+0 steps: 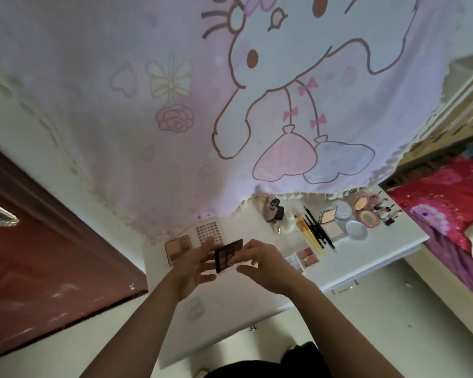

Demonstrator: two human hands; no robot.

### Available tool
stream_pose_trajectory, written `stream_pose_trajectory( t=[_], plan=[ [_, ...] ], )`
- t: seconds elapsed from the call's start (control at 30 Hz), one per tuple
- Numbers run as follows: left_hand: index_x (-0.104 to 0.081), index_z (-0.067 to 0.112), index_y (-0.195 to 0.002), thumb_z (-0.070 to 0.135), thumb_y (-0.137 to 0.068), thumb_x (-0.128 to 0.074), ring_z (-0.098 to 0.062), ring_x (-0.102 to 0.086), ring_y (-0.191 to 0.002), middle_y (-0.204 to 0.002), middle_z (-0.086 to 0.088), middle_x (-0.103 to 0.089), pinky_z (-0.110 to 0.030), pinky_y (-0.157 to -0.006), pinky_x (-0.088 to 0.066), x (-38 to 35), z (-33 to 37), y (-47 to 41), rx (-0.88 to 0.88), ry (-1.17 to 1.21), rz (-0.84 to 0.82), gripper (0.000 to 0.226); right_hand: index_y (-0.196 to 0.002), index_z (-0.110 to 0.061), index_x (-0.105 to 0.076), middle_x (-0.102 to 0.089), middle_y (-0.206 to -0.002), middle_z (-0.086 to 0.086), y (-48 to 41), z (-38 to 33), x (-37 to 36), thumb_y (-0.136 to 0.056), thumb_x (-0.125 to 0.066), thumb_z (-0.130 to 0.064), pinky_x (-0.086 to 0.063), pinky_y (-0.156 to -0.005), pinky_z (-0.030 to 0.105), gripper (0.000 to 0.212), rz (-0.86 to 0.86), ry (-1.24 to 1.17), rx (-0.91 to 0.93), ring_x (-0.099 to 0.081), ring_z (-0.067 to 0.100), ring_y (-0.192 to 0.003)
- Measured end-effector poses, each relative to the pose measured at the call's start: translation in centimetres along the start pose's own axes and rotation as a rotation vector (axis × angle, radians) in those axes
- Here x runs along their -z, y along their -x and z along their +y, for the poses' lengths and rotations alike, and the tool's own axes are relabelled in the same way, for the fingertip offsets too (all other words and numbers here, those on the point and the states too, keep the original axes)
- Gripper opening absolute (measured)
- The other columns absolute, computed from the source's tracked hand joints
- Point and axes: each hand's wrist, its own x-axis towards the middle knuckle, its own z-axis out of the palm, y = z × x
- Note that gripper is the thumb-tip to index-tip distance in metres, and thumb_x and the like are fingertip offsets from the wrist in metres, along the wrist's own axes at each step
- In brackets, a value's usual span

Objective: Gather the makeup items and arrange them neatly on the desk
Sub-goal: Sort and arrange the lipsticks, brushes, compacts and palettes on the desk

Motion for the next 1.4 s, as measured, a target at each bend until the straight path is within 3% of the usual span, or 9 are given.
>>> stream_pose_trajectory(
  t=[0.07,0.23,0.47,0.63,0.73,0.97,1.13,1.27,1.4],
  plan=[
    [-0.073,0.018,-0.106,0.046,-0.085,-0.069,-0.018,-0.065,-0.085,-0.100,-0.004,-0.074,-0.032,-0.071,-0.045,0.7,-0.2,0.0,-0.010,-0.060,-0.019,0.035,-0.104,-0.043,-0.074,-0.060,-0.104,-0.013,0.2,-0.3,-1.0,-0.088,-0.073,-0.019,-0.042,-0.078,0.008,0.029,0.005,0.005,-0.026,-0.054,-0.003,-0.086],
    [-0.071,0.013,-0.109,0.024,-0.095,-0.063,-0.017,-0.066,-0.079,-0.100,-0.011,-0.072,-0.028,-0.067,-0.046,1.6,-2.0,-1.5,0.000,-0.127,0.056,0.020,-0.104,-0.038,-0.075,-0.057,-0.107,-0.013,0.9,0.1,-2.2,-0.088,-0.073,-0.022,-0.042,-0.086,0.017,0.022,-0.027,0.068,-0.106,-0.051,0.000,-0.094],
    [-0.050,0.011,-0.130,-0.002,-0.095,-0.055,-0.027,-0.070,-0.081,-0.098,-0.018,-0.071,-0.030,-0.066,-0.057,0.7,-4.8,-3.8,0.096,0.080,0.089,0.038,-0.090,-0.027,-0.073,-0.053,-0.114,-0.015,1.2,4.7,-0.9,-0.087,-0.071,-0.011,-0.046,-0.086,0.015,0.017,0.228,0.089,-0.245,-0.051,-0.001,-0.101],
    [-0.048,0.010,-0.135,-0.014,-0.089,-0.050,-0.036,-0.069,-0.089,-0.106,-0.025,-0.069,-0.035,-0.070,-0.060,-1.5,-5.9,-4.8,0.161,0.259,0.033,0.052,-0.118,-0.029,-0.066,-0.063,-0.124,-0.004,0.6,7.8,-1.1,-0.094,-0.052,-0.001,-0.054,-0.095,0.037,0.040,0.298,-0.258,-0.452,-0.065,0.011,-0.104],
    [-0.048,0.008,-0.135,-0.018,-0.087,-0.052,-0.039,-0.069,-0.091,-0.109,-0.029,-0.067,-0.036,-0.069,-0.060,-2.8,-7.4,-5.3,0.163,0.319,0.099,0.055,-0.136,-0.030,-0.047,-0.060,-0.123,0.003,0.8,8.1,-1.5,-0.098,-0.049,-0.007,-0.058,-0.080,0.032,0.045,0.323,-0.702,-0.610,-0.066,0.020,-0.103],
    [-0.046,0.011,-0.123,-0.013,-0.086,-0.062,-0.034,-0.069,-0.088,-0.112,-0.029,-0.065,-0.037,-0.072,-0.061,-4.8,-11.6,-5.8,0.161,0.252,0.263,0.047,-0.127,-0.016,-0.057,-0.068,-0.111,0.007,1.5,11.1,-5.6,-0.094,-0.065,-0.028,-0.060,-0.075,0.030,0.036,0.167,-0.797,-0.742,-0.071,0.018,-0.093],
    [-0.061,0.005,-0.101,-0.001,-0.091,-0.063,-0.024,-0.065,-0.087,-0.108,-0.022,-0.066,-0.029,-0.068,-0.054,-5.0,-13.5,-6.1,0.189,0.013,0.381,0.012,-0.117,-0.015,-0.067,-0.070,-0.107,0.008,0.3,12.7,-6.3,-0.093,-0.063,-0.015,-0.060,-0.076,0.030,0.024,0.161,-0.644,-0.745,-0.068,0.019,-0.091],
    [-0.059,0.014,-0.109,0.007,-0.086,-0.071,-0.017,-0.060,-0.080,-0.097,-0.007,-0.066,-0.025,-0.060,-0.045,-5.5,-14.1,-6.7,0.180,-0.149,0.460,0.026,-0.128,-0.008,-0.062,-0.067,-0.115,0.008,-1.0,13.5,-7.0,-0.091,-0.059,-0.006,-0.052,-0.099,0.044,0.038,0.112,-0.514,-0.710,-0.064,0.024,-0.108],
    [-0.064,0.015,-0.106,0.011,-0.082,-0.074,-0.016,-0.062,-0.074,-0.095,-0.008,-0.071,-0.031,-0.064,-0.053,-6.4,-14.8,-7.6,0.176,-0.218,0.523,0.026,-0.110,0.001,-0.067,-0.069,-0.099,0.017,-0.3,12.9,-6.6,-0.088,-0.049,0.012,-0.055,-0.090,0.034,0.030,0.110,-0.545,-0.707,-0.066,0.025,-0.093]
  ],
)
